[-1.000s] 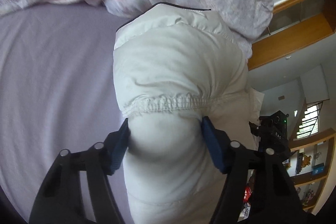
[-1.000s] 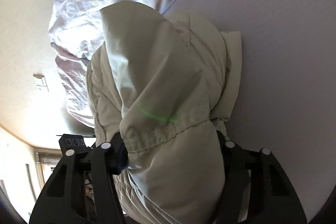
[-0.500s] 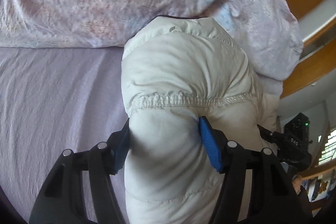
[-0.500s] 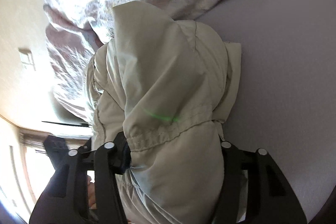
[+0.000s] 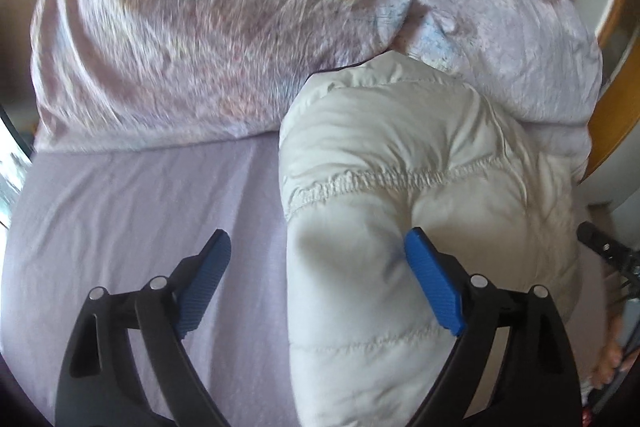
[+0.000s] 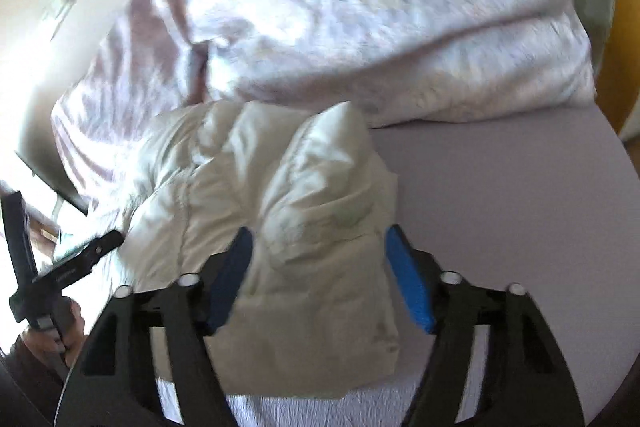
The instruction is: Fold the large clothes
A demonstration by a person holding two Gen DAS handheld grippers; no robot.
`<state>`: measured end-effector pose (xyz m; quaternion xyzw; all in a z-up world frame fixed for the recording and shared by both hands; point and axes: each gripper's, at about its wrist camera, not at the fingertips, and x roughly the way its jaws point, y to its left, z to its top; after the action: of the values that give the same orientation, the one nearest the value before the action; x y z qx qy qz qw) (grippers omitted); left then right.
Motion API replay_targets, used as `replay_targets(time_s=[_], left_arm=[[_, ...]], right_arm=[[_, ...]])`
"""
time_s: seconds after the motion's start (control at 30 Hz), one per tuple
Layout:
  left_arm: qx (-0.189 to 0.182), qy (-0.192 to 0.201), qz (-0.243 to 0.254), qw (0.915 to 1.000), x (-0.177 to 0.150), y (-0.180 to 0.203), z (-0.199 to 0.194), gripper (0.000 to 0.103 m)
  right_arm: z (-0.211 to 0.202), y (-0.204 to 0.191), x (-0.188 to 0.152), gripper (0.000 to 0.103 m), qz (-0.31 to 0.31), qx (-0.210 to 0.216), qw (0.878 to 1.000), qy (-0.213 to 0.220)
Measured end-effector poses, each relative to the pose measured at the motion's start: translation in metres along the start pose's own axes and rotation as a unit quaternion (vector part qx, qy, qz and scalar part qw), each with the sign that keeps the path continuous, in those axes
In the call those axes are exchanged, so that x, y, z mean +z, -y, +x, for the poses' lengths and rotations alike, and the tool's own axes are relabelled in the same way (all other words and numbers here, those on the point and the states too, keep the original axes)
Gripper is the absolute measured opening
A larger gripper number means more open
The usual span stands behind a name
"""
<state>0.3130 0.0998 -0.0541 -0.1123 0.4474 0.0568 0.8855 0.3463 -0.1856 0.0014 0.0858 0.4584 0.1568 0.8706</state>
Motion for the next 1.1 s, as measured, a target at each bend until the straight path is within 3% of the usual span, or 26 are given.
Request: replay_targets(time_s=[0.07,0.17,0.27,0.43,0.47,0.53,0.63,0.83,1.1], left_arm=[[0.015,0.008,0.013,0.9998,-0.002,0.005,-0.005,0.089],[0.029,0.02,0.027,0.999,-0.008,0.012,-0.015,0.092],[0.03,0.023,0.033,0.9987,-0.016,0.019,-0.021,0.092],[0.041,0.023,0.04,0.9981,-0.034,0.03,-0.03,0.093],[0.043,0.022,0.04,0.998,-0.039,0.032,-0.033,0.094],[0.045,0.019,0.041,0.998,-0.048,0.033,-0.037,0.095],[0.042,0.012,0.041,0.9982,-0.061,0.036,-0.044,0.095],[0.028,0.001,0.041,0.9988,-0.089,0.039,-0.061,0.096],[0.019,-0.014,0.038,0.999,-0.126,0.033,-0.083,0.097]], right_arm=[[0.002,-0.005,-0.004,0.057,-0.02,0.002,1.0,-0.009],[0.02,-0.01,-0.012,0.056,-0.057,-0.032,0.997,-0.042],[0.032,-0.004,-0.02,0.056,-0.048,-0.037,0.996,-0.062],[0.021,-0.01,-0.016,0.057,-0.06,-0.052,0.995,-0.054],[0.015,-0.012,-0.018,0.058,-0.063,-0.055,0.995,-0.05],[0.004,-0.014,-0.025,0.073,-0.068,-0.061,0.995,-0.044],[-0.013,-0.021,-0.034,0.087,-0.07,-0.058,0.995,-0.031],[-0.037,-0.036,-0.076,0.091,-0.093,-0.075,0.992,-0.043],[-0.057,-0.033,-0.118,0.092,-0.069,-0.07,0.993,-0.068]])
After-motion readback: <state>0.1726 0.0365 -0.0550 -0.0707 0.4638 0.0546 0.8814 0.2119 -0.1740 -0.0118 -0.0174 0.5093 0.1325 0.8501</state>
